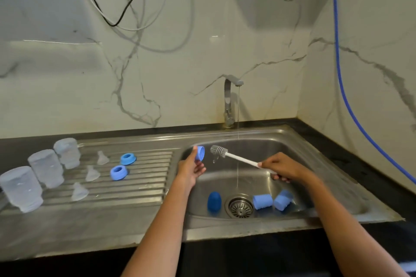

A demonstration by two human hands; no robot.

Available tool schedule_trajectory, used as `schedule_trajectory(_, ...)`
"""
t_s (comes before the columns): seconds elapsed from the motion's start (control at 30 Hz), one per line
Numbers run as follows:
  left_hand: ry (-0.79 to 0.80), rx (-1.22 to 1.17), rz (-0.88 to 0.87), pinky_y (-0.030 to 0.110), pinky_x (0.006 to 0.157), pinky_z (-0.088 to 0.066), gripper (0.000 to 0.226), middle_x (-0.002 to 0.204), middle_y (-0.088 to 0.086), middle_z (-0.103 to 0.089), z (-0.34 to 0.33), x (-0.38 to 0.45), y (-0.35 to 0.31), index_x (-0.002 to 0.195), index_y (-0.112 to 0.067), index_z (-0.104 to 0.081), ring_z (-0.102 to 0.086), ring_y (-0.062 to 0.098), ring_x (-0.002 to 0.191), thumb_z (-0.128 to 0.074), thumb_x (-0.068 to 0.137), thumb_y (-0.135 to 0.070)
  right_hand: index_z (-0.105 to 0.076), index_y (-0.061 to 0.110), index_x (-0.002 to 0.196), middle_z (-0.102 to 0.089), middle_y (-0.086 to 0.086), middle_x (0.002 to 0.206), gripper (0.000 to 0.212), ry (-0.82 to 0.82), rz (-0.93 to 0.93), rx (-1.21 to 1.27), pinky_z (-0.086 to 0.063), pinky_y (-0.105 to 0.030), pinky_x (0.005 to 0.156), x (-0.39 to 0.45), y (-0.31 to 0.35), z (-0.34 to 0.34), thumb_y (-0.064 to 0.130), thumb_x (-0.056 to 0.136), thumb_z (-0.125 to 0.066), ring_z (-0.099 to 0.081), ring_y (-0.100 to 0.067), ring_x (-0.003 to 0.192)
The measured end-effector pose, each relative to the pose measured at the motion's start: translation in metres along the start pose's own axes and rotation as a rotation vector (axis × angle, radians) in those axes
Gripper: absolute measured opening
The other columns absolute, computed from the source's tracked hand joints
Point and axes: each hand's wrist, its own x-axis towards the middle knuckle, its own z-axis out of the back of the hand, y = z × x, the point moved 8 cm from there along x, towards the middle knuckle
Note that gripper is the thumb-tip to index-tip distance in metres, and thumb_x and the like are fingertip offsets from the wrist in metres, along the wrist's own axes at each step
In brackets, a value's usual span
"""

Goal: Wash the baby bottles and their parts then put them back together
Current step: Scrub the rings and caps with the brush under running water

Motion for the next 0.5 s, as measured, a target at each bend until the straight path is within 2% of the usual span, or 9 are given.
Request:
schedule_trajectory(0.1, 0.005, -0.042, -0.028, 0.03, 0.076, -0.052, 0.035, 0.085, 0.01, -0.062, 0.005, 0.012, -0.002, 0.098, -0.002, -0.059, -0.059, 0.018, 0.076, -0.063, 0.088, -0.036, -0.074, 0.016, 0.09, -0.047, 0.0, 0.047, 0.018, 0.031, 0.085, 0.052, -0.031, -0.021, 0.039, 0.005, 0.014, -0.013, 0.029, 0.093, -0.062, -0.038, -0.009, 0.038)
schedule_trajectory(0.2, 0.028, -0.102, -0.038, 0.033, 0.087, -0.05, 0.035, 0.1, 0.014, -0.065, 0.0, 0.018, -0.004, 0.109, -0.001, -0.057, -0.063, 0.022, 0.091, -0.064, 0.088, -0.027, -0.073, 0.023, 0.081, -0.047, -0.002, 0.049, 0.019, 0.059, 0.13, 0.04, -0.032, -0.024, 0.043, 0.007, 0.02, -0.019, 0.031, 0.093, -0.061, -0.039, -0.012, 0.041)
schedule_trajectory(0.3, 0.025, -0.083, -0.042, 0.035, 0.092, -0.05, 0.032, 0.103, 0.017, -0.066, -0.003, 0.022, -0.003, 0.106, -0.001, -0.059, -0.064, 0.026, 0.099, -0.069, 0.084, -0.023, -0.071, 0.025, 0.073, -0.05, -0.001, 0.051, 0.025, 0.068, 0.172, -0.028, -0.037, -0.024, 0.044, 0.007, 0.026, -0.025, 0.037, 0.092, -0.06, -0.043, -0.013, 0.044)
schedule_trajectory(0.33, 0.024, -0.062, -0.044, 0.035, 0.091, -0.051, 0.031, 0.1, 0.017, -0.066, -0.002, 0.022, -0.004, 0.104, -0.001, -0.061, -0.064, 0.025, 0.096, -0.071, 0.083, -0.022, -0.072, 0.025, 0.078, -0.054, -0.001, 0.054, 0.024, 0.038, 0.194, -0.088, -0.042, -0.025, 0.047, 0.007, 0.029, -0.026, 0.039, 0.092, -0.06, -0.047, -0.014, 0.048)
schedule_trajectory(0.4, 0.016, -0.025, -0.045, 0.035, 0.089, -0.052, 0.034, 0.098, 0.016, -0.067, 0.0, 0.025, -0.004, 0.105, -0.001, -0.062, -0.064, 0.025, 0.094, -0.072, 0.082, -0.022, -0.073, 0.03, 0.103, -0.063, 0.003, 0.065, 0.024, -0.064, 0.243, -0.299, -0.05, -0.029, 0.058, 0.006, 0.037, -0.027, 0.044, 0.094, -0.055, -0.055, -0.01, 0.057)
schedule_trajectory(0.5, 0.006, -0.014, -0.048, 0.035, 0.084, -0.054, 0.037, 0.1, 0.017, -0.067, 0.002, 0.03, -0.005, 0.106, -0.002, -0.062, -0.064, 0.027, 0.098, -0.072, 0.082, -0.027, -0.054, 0.04, 0.132, -0.061, 0.01, 0.072, 0.037, -0.26, 0.308, -0.698, -0.044, -0.026, 0.059, 0.002, 0.057, -0.034, 0.048, 0.097, -0.046, -0.053, -0.006, 0.06)
